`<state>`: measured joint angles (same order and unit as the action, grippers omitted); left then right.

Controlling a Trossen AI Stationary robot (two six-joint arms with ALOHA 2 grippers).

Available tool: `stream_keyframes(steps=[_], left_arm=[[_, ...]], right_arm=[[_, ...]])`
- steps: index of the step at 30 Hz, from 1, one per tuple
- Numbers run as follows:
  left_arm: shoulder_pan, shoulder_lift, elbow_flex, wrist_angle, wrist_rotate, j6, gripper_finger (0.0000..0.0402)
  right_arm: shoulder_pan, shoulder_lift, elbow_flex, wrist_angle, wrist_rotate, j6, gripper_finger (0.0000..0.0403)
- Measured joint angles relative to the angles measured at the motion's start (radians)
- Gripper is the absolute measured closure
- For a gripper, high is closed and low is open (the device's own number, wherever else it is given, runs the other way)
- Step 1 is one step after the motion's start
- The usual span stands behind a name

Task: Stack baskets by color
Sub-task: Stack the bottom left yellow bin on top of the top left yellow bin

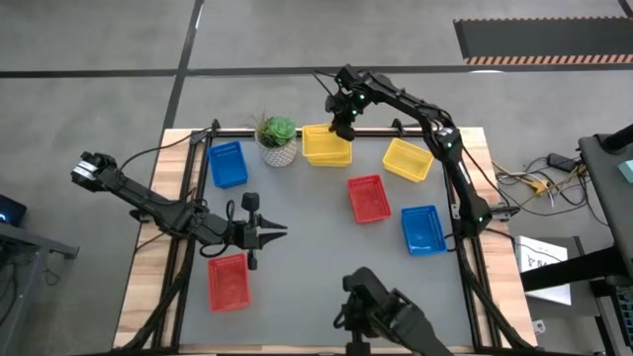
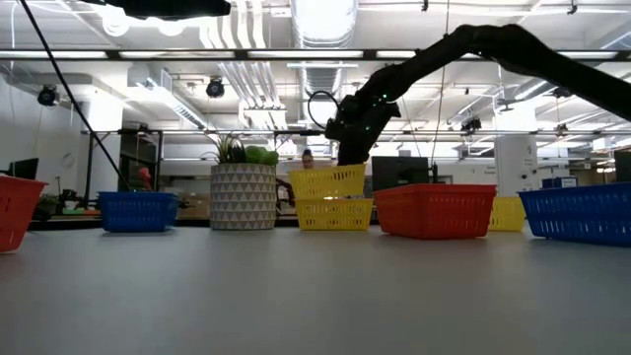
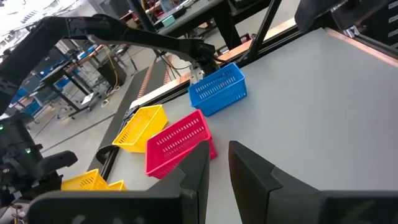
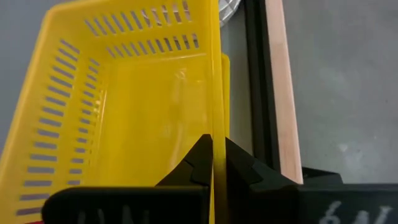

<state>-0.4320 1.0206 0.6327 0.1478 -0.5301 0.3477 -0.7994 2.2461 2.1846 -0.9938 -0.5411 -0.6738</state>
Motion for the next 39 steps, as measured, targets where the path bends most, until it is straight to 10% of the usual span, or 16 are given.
stream_keyframes(steps=[39], left_arm=[[0.001, 0.0, 0.0, 0.0, -0.002, 0.001, 0.0356]], right_arm=[[0.0, -0.019, 0.037, -0.101, 0.074, 0.175, 0.0267]])
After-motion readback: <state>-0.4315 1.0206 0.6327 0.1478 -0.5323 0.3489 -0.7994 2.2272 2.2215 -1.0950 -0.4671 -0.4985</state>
